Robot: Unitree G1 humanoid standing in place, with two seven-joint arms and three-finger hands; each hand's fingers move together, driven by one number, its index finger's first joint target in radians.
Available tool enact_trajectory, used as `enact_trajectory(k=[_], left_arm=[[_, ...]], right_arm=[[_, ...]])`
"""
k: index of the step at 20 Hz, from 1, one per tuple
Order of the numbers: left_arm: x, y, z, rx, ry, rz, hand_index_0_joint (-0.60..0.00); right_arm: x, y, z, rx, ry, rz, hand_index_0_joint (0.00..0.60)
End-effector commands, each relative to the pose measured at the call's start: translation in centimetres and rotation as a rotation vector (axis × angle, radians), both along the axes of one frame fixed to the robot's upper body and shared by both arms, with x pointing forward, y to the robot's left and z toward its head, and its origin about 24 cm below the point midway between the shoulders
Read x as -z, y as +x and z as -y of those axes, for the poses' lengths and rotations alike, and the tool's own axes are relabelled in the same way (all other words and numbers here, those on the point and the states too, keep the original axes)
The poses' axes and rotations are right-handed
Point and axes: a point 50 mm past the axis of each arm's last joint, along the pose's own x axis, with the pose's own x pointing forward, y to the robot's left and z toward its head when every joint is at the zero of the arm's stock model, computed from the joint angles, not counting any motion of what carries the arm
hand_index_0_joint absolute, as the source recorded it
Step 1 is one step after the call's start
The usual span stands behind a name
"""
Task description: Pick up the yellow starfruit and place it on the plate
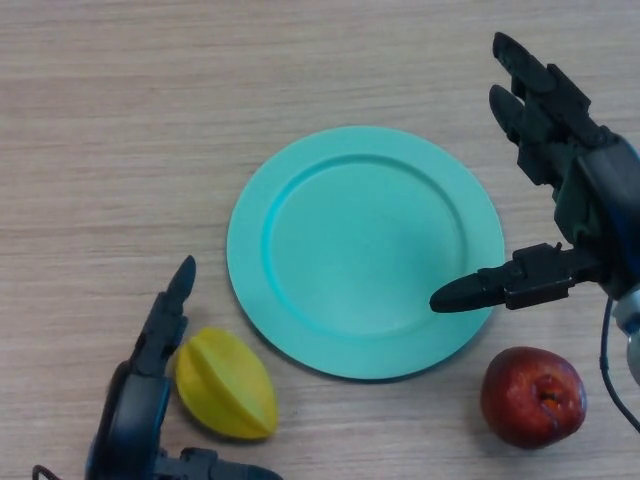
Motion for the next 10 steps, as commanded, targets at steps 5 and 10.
enact_trajectory(k=[5, 10], left_arm=[[-1.6, 0.28, -0.39, -0.026, -0.107, 0.088, 0.0], [-1.01, -0.01, -0.32, -0.017, -0.081, 0.029, -0.348]], right_arm=[[-3.44, -1.09, -0.06, -0.03, 0.066, 0.215, 0.0], [-3.66, -1.28, -0.02, -0.03, 0.074, 0.211, 0.0]])
